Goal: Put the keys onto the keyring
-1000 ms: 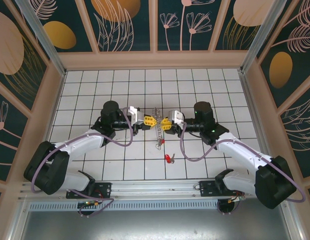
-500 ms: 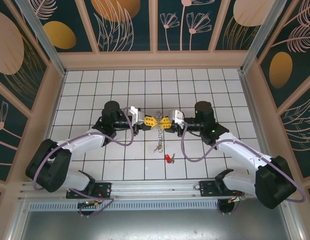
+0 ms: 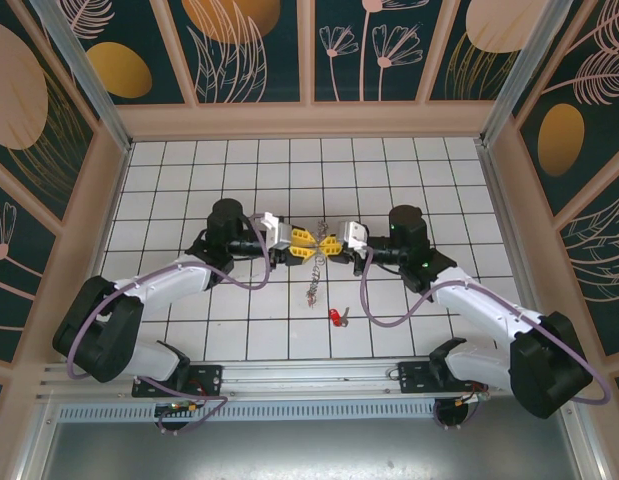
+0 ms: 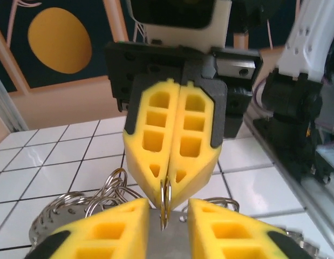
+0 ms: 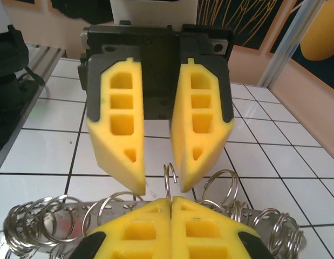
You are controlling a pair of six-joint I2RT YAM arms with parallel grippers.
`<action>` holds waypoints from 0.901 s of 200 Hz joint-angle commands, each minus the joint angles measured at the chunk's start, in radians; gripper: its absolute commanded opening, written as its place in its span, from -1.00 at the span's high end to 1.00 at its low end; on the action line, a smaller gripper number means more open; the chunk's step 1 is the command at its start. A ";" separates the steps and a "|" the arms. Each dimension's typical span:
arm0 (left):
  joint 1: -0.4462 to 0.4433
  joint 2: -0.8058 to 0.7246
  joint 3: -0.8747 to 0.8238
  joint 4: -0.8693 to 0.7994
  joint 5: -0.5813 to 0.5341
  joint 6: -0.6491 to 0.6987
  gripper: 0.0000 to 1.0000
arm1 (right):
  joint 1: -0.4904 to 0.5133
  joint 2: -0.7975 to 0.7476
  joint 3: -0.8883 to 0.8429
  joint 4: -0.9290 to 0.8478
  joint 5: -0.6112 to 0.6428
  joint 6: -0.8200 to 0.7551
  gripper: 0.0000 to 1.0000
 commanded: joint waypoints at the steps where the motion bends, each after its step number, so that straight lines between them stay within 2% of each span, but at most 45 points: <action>1: -0.006 -0.017 0.063 -0.317 0.032 0.239 0.39 | 0.011 -0.046 -0.001 0.044 0.040 -0.042 1.00; 13: -0.006 -0.021 0.065 -0.355 0.020 0.262 0.39 | 0.015 -0.053 0.004 0.025 0.048 -0.057 1.00; 97: -0.005 -0.056 0.051 -0.264 -0.053 0.213 0.39 | 0.058 -0.049 0.025 -0.067 0.129 -0.125 1.00; 142: -0.006 -0.070 0.046 -0.258 -0.075 0.230 0.36 | 0.069 -0.045 0.042 -0.133 0.166 -0.161 1.00; 180: -0.013 -0.045 0.059 -0.285 -0.056 0.269 0.48 | 0.075 -0.037 0.049 -0.126 0.174 -0.151 1.00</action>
